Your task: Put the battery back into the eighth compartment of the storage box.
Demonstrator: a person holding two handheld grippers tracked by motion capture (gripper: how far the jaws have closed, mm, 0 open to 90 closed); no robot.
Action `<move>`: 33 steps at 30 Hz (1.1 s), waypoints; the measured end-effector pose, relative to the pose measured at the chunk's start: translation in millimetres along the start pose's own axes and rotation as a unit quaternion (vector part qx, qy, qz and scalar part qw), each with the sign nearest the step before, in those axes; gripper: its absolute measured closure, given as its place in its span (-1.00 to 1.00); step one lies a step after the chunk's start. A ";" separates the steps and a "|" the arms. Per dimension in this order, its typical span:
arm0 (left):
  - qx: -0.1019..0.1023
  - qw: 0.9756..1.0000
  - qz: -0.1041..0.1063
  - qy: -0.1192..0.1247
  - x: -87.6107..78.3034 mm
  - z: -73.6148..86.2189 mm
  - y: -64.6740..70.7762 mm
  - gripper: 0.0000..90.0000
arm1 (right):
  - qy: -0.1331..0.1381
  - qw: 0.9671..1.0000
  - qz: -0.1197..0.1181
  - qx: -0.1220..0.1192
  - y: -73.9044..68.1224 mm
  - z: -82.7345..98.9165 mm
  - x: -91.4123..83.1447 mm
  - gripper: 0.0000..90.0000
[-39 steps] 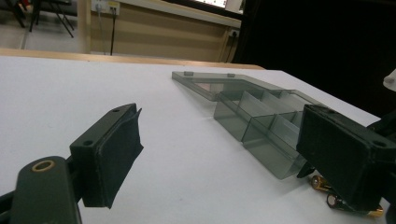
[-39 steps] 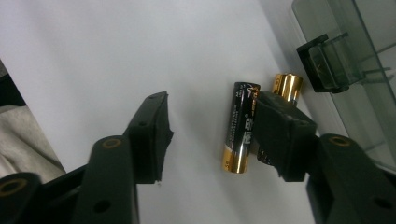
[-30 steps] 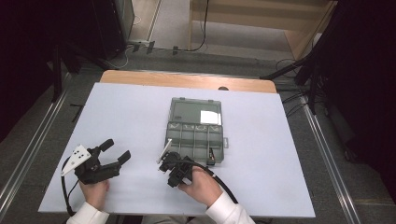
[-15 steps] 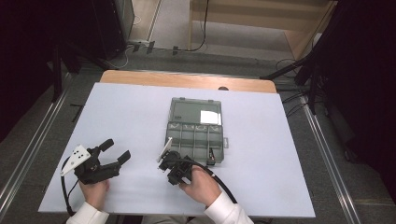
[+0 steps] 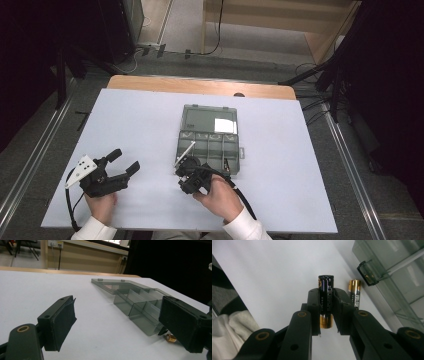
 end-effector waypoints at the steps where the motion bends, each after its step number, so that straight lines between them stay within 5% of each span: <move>1: 0.000 1.000 0.000 0.000 0.0 0.0 0.0 -0.71 | 0.000 1.000 0.000 0.000 0.0 0.0 0.0 0.73; 16: -0.007 1.000 0.003 0.001 0.3 -0.2 -0.7 -0.71 | 0.098 0.994 0.001 0.042 18.6 2.9 -23.4 0.73; 30: -0.009 1.000 0.001 0.004 0.5 -0.7 -1.9 -0.71 | 0.132 0.985 0.009 0.108 50.6 22.5 -44.4 0.73; 33: -0.007 1.000 0.001 0.000 0.8 -0.3 -1.7 -0.71 | 0.138 0.981 0.010 0.137 64.4 34.2 -48.4 0.73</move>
Point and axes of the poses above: each handheld gripper's, and its own axes: x roughly forward along the jaws, z roughly out of its underside, y roughly to its right, the point moved 1 cm from there along x, roughly forward along the jaws, and after that the axes turned 1 degree about y, right-handed, at the moved point
